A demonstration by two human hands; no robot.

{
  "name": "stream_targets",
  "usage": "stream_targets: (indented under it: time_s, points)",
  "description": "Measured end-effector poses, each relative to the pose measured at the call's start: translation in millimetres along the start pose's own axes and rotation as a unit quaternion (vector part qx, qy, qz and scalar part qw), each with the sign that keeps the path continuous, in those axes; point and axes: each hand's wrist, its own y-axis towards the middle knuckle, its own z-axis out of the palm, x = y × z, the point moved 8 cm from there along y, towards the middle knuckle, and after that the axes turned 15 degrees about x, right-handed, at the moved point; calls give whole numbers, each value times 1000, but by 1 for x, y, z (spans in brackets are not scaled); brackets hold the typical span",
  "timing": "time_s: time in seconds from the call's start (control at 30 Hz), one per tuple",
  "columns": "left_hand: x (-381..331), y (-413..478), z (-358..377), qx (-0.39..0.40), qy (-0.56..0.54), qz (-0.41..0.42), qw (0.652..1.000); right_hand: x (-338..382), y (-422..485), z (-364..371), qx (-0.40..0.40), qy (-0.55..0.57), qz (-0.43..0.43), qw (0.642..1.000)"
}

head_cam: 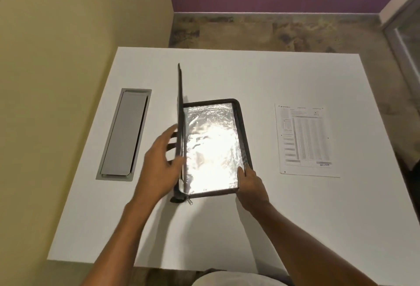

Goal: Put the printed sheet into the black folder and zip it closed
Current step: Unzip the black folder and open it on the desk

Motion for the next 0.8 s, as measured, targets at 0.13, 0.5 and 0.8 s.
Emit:
stream_targets:
  time_s: [0.13,0.5,0.8]
  points:
    - [23,-10,-37,-54,-51,-44,996,0,-7,-2,-11,-10,8,1000]
    - [97,0,-122,-193,113,-117,968,5,-24,9,30,39,29,998]
    - [182,-3,-116,-199,250,-253,913,-10,-25,10,18,-1,60,998]
